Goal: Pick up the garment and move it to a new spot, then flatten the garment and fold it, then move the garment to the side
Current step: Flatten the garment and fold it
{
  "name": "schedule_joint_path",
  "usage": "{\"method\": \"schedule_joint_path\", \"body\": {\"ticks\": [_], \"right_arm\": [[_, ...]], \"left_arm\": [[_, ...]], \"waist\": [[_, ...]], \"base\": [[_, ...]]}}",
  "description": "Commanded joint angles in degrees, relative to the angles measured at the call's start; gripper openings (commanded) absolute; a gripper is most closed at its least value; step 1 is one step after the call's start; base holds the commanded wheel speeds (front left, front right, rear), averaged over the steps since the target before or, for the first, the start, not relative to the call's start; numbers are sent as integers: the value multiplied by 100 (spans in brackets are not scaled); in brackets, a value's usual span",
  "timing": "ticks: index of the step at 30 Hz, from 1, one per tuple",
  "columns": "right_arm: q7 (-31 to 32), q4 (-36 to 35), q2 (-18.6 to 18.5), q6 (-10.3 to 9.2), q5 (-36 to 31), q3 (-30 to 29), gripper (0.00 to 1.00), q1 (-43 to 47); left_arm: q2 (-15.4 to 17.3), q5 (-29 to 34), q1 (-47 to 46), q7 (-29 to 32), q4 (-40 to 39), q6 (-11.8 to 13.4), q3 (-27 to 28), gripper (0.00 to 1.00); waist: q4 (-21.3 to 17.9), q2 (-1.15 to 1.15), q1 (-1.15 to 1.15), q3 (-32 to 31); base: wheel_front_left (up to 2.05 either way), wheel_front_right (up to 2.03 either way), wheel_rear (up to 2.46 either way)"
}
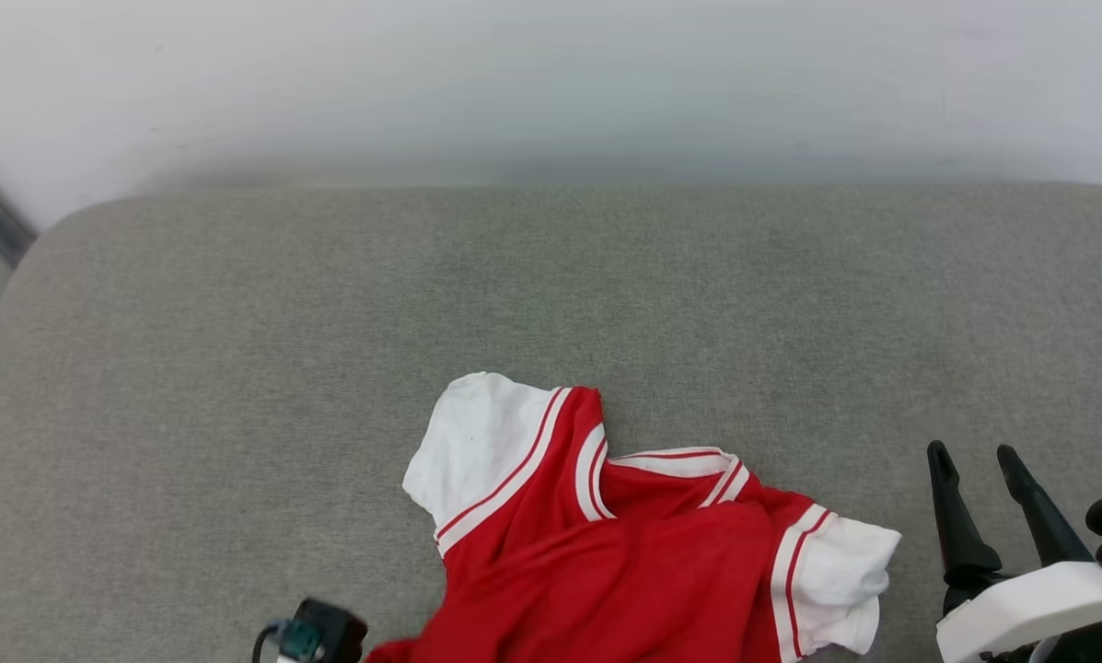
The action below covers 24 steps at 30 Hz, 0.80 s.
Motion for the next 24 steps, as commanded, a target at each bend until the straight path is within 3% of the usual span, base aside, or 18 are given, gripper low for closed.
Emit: {"method": "schedule_joint_path", "body": {"ticks": [1, 6, 9, 10, 11, 14, 20, 24], "right_arm": [[7, -7, 5, -1, 27, 1, 100, 72], [66, -24, 4, -2, 13, 39, 100, 129], [109, -51, 4, -2, 3, 18, 100, 178], [117, -60, 4, -2, 7, 4, 100, 207], [112, -71, 4, -1, 15, -11, 100, 230], [158, -101, 5, -1, 27, -50, 100, 311], [262, -165, 5, -2, 42, -101, 100, 433], [395, -163, 5, -1, 55, -120, 100, 478]], "left_arm": [[18, -61, 109, -7, -10, 50, 19, 0], [-22, -394, 678, -5, 263, 286, 76, 0], [-134, -525, 844, -109, 487, 303, 92, 0], [-178, -529, 862, -186, 542, 302, 104, 13], [-243, -518, 843, -305, 573, 318, 142, 99], [-398, -423, 733, -710, 621, 411, 281, 100], [-689, -42, 476, -1809, 526, 844, 725, 100], [-781, 177, 275, -2380, 398, 939, 908, 100]], "waist": [[50, 0, 0, -64], [42, 0, 0, -206], [-11, 0, 0, -280], [-28, 0, 0, -303], [-37, 0, 0, -321], [-67, 0, 0, -404], [-116, 0, 0, -494], [-145, 0, 0, -534]], "base": [[0, 0, 0], [0, 0, 0], [0, 0, 0], [0, 0, 0], [0, 0, 0], [0, 0, 0], [0, 0, 0], [0, 0, 0]]}}
